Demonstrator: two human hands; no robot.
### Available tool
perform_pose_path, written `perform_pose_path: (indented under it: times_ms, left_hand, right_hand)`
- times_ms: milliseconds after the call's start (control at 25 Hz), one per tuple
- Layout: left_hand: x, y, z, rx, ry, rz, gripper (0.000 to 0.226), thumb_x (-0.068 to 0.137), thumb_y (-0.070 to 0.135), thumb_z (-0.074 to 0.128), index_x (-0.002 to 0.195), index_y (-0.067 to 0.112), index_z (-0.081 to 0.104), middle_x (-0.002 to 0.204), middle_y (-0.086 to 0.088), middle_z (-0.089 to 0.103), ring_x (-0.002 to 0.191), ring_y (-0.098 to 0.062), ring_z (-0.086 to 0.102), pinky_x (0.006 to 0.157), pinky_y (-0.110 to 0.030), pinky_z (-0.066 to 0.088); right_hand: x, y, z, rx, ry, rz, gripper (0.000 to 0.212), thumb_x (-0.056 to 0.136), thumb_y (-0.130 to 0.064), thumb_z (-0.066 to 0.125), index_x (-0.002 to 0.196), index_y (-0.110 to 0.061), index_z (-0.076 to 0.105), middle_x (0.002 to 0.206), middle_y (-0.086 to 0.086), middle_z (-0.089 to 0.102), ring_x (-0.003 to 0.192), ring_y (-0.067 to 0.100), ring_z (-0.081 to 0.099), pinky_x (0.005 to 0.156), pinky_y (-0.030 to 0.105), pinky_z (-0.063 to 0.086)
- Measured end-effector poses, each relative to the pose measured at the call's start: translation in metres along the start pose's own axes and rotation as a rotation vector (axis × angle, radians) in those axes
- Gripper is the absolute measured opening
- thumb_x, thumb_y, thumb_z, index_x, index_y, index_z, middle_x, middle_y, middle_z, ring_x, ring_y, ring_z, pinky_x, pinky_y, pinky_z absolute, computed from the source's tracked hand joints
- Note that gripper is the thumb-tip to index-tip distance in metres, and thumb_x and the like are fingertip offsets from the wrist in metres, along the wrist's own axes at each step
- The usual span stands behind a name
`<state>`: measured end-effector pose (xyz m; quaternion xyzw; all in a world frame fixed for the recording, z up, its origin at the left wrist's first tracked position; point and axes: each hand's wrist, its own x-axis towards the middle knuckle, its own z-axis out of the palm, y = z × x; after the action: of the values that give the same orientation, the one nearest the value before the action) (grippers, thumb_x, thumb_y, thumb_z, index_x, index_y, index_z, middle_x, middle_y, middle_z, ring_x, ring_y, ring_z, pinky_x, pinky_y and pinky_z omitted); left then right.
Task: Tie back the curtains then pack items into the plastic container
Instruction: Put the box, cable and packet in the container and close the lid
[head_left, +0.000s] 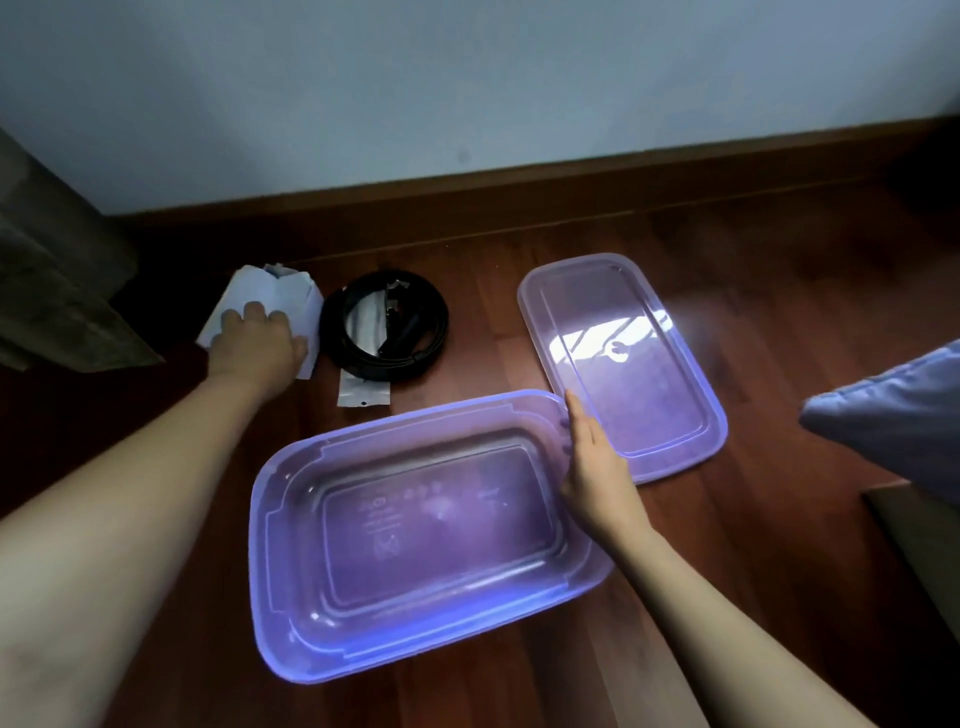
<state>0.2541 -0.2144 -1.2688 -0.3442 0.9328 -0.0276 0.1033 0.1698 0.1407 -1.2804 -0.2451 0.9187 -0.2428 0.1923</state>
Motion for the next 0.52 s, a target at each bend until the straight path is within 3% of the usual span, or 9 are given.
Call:
perform_pose_path:
  times_ms: [160, 280, 360, 520]
  left_hand:
    - [0.001, 0.003, -0.002, 0.006, 0.045, -0.028, 0.052, 0.090, 0.045, 0.046, 0.115, 0.000, 0.059, 0.118, -0.027, 0.051, 0.109, -0.042, 0.047, 0.087, -0.048, 0.044]
    - [-0.004, 0.000, 0.007, -0.112, 0.055, -0.139, 0.056, 0.081, 0.057, 0.055, 0.123, 0.019, 0.055, 0.146, -0.023, 0.022, 0.132, -0.045, 0.021, 0.100, -0.062, 0.026]
    - [-0.008, -0.002, 0.014, -0.248, -0.021, -0.208, 0.062, 0.078, 0.058, 0.059, 0.128, 0.025, 0.044, 0.153, -0.020, 0.002, 0.135, -0.051, 0.011, 0.101, -0.066, 0.023]
    - [-0.014, -0.003, 0.011, -0.310, 0.003, -0.204, 0.065, 0.076, 0.050, 0.065, 0.129, 0.022, 0.040, 0.153, -0.018, 0.003, 0.122, -0.053, 0.028, 0.094, -0.058, 0.035]
  right_hand:
    - [0.001, 0.001, -0.001, 0.004, -0.005, 0.017, 0.084, 0.080, 0.006, 0.044, 0.150, -0.023, 0.007, 0.143, 0.010, 0.038, 0.113, 0.042, 0.053, 0.086, 0.046, 0.045]
    - [0.000, 0.001, -0.001, -0.001, 0.004, 0.007, 0.085, 0.079, 0.007, 0.044, 0.150, -0.023, 0.007, 0.140, 0.010, 0.041, 0.109, 0.042, 0.054, 0.083, 0.046, 0.046]
    - [0.000, 0.002, 0.000, 0.003, 0.001, 0.009, 0.086, 0.079, 0.008, 0.044, 0.150, -0.025, 0.007, 0.139, 0.009, 0.041, 0.109, 0.041, 0.054, 0.083, 0.047, 0.046]
    - [0.001, 0.003, 0.000, 0.025, 0.001, 0.010, 0.089, 0.077, 0.009, 0.044, 0.150, -0.027, 0.007, 0.138, 0.007, 0.043, 0.109, 0.038, 0.055, 0.085, 0.045, 0.046]
